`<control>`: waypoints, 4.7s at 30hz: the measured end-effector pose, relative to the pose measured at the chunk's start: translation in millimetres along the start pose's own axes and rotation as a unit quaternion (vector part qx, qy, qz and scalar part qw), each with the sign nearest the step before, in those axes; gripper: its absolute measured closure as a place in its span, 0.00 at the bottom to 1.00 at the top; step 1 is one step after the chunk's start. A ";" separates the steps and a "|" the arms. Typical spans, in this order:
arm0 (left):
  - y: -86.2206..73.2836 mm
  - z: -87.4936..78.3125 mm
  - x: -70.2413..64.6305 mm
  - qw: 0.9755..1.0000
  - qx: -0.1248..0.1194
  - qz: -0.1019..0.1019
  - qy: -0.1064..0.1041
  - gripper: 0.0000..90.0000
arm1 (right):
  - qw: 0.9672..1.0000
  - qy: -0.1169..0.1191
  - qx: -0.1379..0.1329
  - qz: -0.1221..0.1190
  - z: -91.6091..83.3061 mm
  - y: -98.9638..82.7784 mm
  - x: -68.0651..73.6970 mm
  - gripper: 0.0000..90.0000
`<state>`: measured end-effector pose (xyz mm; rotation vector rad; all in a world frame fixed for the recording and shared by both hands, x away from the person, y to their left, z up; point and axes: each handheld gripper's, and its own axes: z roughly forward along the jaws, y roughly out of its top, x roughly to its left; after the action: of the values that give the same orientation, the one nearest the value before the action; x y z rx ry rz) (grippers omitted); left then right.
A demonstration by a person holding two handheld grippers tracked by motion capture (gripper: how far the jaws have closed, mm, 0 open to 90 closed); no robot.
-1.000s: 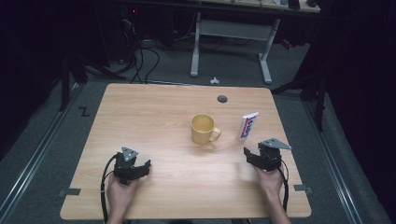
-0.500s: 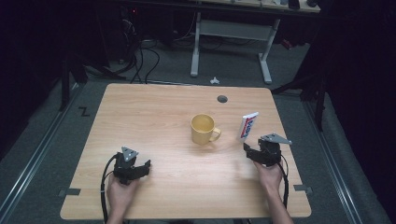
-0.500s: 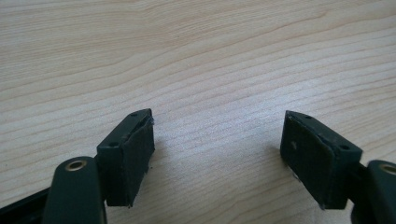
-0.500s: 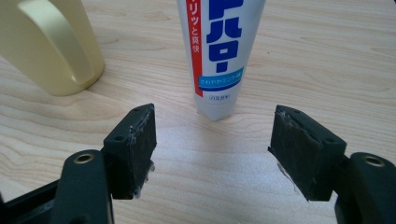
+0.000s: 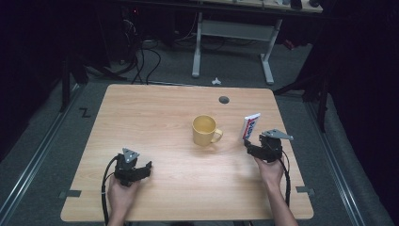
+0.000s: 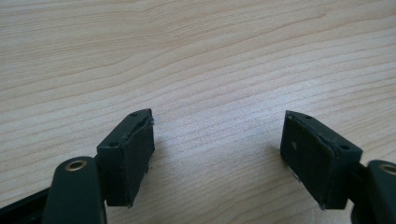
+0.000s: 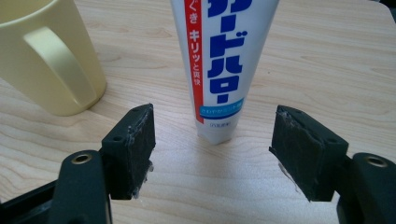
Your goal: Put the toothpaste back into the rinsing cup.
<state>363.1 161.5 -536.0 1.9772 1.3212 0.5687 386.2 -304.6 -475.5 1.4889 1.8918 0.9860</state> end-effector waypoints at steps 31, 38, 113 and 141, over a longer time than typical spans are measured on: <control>-0.1 0.0 0.0 1.000 0.000 0.000 0.000 0.29 | 1.000 -0.008 0.005 0.001 25.6 17.8 1.4 0.34; -0.1 0.0 0.4 1.000 -0.001 -0.001 -0.001 0.29 | 1.000 -0.015 0.007 0.007 34.9 20.8 1.0 0.34; -0.1 -0.1 0.5 1.000 -0.001 -0.002 -0.002 0.29 | 0.997 0.058 -0.018 -0.041 15.3 23.9 10.6 0.60; -0.1 0.0 0.3 1.000 -0.001 -0.001 -0.001 0.29 | 0.992 0.092 -0.039 -0.073 -11.7 38.8 26.2 0.59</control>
<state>363.1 161.8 -536.1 1.9748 1.3210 0.5661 393.0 -276.9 -436.6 1.2325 2.0321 1.1478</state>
